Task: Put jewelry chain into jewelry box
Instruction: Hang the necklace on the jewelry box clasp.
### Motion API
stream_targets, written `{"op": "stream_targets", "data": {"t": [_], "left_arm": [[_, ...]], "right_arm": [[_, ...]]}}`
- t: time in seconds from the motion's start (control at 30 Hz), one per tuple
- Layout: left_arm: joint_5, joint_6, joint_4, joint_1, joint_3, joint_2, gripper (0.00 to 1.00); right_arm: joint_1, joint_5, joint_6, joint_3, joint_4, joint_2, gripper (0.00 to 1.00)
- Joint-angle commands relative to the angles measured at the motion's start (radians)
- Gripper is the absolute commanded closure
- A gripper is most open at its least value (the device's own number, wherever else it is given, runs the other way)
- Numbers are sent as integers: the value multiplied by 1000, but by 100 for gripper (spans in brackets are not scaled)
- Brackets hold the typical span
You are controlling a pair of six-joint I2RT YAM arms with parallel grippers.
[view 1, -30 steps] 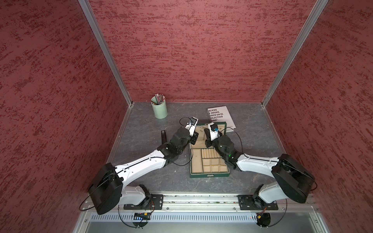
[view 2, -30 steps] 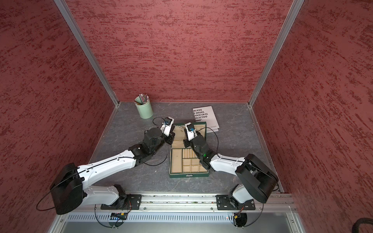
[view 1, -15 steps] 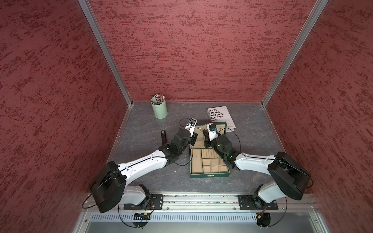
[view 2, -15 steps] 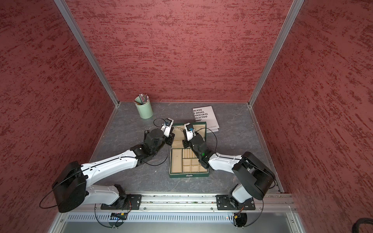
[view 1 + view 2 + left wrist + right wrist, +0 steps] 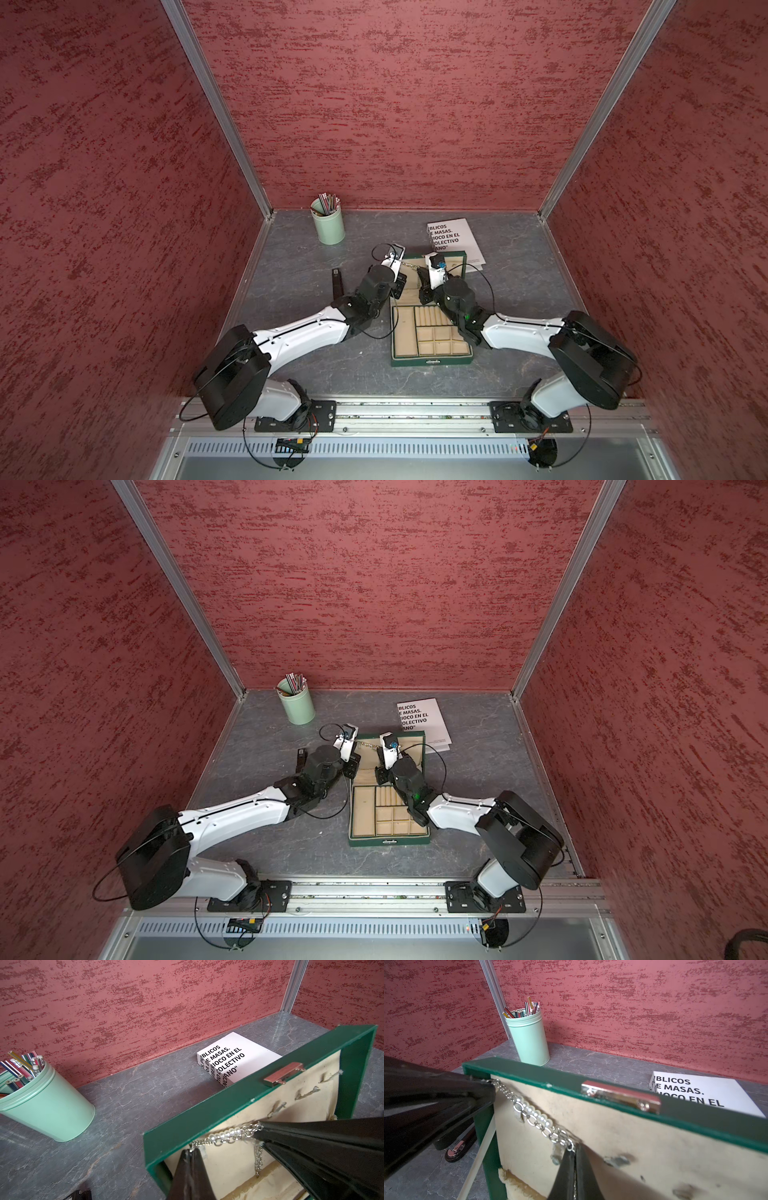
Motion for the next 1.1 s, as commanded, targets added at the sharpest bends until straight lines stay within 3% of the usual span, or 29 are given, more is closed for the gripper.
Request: {"op": "stream_targets", "data": {"t": [0.0, 0.33, 0.5, 0.8, 1.07], "left_arm": [[-8, -18, 13, 7, 10, 3, 100], [3, -27, -1, -6, -20, -21, 100], [-1, -17, -9, -17, -18, -18, 100], [-14, -16, -20, -33, -17, -5, 100], [-27, -16, -44, -51, -23, -15, 100]], "right_arm": [[-11, 27, 12, 38, -17, 16, 100], [-11, 28, 27, 9, -56, 3, 100], [-10, 27, 39, 7, -85, -9, 89], [-10, 30, 42, 2, -118, -36, 83], [-10, -8, 33, -22, -233, -159, 59]]}}
